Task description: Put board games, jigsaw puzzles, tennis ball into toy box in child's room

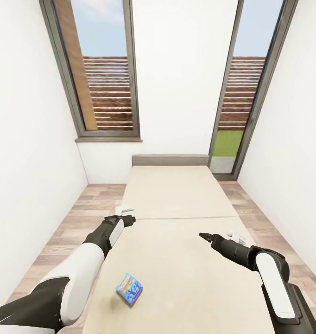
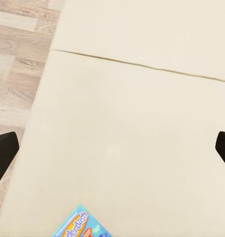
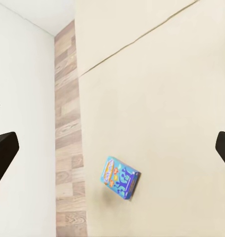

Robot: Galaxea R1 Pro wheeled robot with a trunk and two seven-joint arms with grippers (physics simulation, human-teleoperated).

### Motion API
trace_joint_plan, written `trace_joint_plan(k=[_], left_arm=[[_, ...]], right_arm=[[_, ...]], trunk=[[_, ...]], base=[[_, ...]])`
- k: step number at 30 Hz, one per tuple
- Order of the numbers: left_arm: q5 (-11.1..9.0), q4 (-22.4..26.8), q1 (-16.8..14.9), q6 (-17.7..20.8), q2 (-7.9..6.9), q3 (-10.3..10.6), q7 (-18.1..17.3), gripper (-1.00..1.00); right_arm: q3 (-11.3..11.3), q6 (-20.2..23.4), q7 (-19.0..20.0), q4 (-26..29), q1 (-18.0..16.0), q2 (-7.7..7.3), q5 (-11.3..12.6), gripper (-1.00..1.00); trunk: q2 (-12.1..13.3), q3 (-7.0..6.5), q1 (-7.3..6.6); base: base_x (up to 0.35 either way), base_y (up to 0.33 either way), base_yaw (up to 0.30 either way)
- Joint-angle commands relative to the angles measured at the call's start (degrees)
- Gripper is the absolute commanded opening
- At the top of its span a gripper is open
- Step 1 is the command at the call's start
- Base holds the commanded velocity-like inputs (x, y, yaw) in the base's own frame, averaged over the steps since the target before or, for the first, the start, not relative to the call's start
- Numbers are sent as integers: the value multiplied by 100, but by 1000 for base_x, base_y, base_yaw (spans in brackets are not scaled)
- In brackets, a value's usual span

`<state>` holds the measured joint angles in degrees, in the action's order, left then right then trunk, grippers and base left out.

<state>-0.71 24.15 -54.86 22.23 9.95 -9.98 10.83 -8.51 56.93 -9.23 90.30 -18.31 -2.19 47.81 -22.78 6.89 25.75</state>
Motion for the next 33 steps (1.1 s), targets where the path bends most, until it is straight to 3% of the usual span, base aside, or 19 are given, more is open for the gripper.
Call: trace_joint_plan(k=[1,17,25,33], left_arm=[[-9,11,-5,29,5,-21,16,100],[-15,-2,-6,-67,5,-22,50,100],[-11,-494,-7,-660,5,-39,78,100],[7,-646,-7,-863,5,-32,85,100]], right_arm=[[-2,20,-57,5,-6,-1,61,100],[-2,20,-62,5,-6,7,61,100],[4,35,-49,12,-6,1,61,100],[7,37,-45,14,-6,2,69,100]], trunk=[[-14,23,3],[-14,173,3],[-14,249,3],[-14,324,3]], base=[[0,0,0],[0,0,0],[0,0,0],[0,0,0]])
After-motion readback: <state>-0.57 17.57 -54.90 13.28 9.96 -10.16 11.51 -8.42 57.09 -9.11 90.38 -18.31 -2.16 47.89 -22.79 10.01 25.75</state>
